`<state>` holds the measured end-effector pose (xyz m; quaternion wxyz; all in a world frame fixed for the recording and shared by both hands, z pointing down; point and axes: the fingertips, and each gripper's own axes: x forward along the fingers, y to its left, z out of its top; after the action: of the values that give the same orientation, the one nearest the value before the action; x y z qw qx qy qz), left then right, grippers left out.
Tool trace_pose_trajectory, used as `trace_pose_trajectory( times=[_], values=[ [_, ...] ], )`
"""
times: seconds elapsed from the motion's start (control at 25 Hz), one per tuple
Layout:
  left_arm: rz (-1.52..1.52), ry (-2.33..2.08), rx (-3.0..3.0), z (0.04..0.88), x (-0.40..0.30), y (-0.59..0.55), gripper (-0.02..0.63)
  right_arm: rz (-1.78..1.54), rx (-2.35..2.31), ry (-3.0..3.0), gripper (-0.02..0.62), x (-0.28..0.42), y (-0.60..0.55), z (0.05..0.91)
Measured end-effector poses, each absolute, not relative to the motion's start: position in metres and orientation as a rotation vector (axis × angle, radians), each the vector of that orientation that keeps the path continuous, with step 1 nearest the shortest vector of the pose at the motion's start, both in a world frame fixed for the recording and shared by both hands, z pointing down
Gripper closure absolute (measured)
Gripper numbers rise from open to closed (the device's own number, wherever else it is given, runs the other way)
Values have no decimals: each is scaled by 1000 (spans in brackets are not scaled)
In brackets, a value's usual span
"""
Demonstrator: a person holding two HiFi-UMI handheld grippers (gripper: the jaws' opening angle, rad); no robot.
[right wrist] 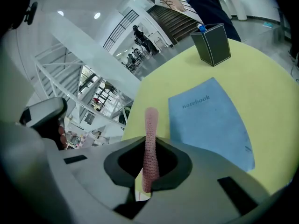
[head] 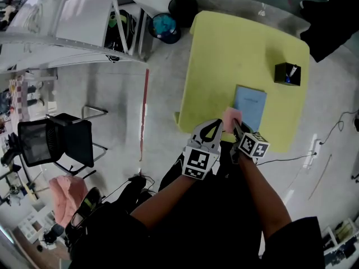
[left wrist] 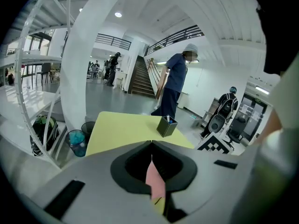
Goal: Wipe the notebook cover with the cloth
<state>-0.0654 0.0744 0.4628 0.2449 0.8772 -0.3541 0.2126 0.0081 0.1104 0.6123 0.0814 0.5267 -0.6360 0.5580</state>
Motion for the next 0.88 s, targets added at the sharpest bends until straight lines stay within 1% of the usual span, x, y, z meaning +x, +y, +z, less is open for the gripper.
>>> trace_pose_trajectory(
  times=[0.52,0.88],
  values=[
    [595,-957,2312,488,-85,70,591,1687,1514,-1743,558,13,129,680],
    [615,-991,2269,504,-89,58,591,1593,1452,-1793,558,10,128,686]
  ],
)
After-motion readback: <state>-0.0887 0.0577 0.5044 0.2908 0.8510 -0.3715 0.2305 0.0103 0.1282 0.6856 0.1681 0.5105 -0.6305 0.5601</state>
